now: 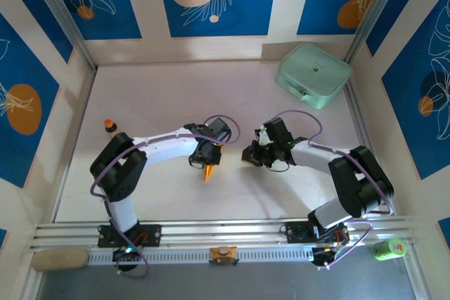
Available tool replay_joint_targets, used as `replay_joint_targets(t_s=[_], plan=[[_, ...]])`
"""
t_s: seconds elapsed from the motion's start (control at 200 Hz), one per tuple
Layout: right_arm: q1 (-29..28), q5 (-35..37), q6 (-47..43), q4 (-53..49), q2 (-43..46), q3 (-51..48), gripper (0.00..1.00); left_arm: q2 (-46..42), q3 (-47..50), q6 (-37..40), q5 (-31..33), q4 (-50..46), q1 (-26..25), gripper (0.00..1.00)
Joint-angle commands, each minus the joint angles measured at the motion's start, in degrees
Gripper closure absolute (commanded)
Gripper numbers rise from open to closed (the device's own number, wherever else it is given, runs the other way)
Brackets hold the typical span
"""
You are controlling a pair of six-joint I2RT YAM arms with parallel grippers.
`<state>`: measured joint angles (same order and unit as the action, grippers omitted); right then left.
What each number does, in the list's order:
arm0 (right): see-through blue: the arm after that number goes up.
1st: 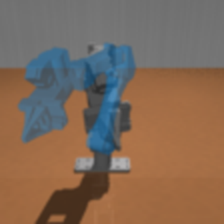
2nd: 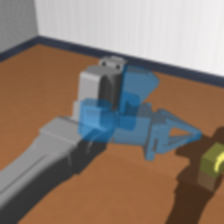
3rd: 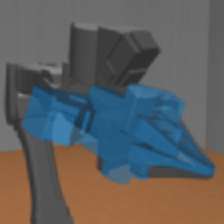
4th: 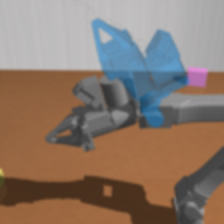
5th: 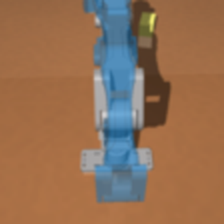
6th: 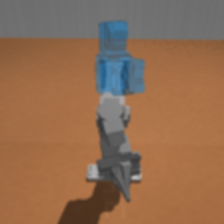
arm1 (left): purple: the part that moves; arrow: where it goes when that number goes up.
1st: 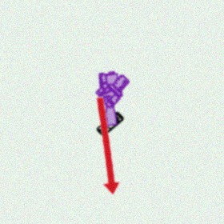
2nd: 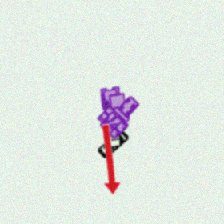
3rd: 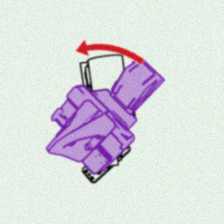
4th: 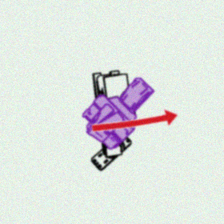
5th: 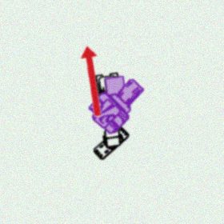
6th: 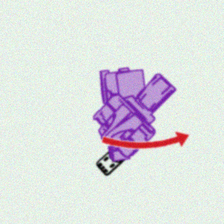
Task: Fold a paper plane with a square sheet of paper (pick it up from the middle)
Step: Turn over a paper plane at the center of the table.
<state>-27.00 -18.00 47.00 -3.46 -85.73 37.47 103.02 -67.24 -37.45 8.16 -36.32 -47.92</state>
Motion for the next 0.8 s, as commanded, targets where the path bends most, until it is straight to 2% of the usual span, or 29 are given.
replay_joint_targets(t_s=[0.0, 0.795], plan=[[-0.24, -1.07, 0.61, -0.58, -0.57, 0.58, 0.88, 1.17, -1.13, -0.64, -0.42, -0.96, -0.54, 0.85], [-0.26, -1.32, 0.46, -0.40, -0.53, 0.30, 0.88, 2.97, -1.66, -0.15, -1.39, -0.59, -0.51, 0.81]])
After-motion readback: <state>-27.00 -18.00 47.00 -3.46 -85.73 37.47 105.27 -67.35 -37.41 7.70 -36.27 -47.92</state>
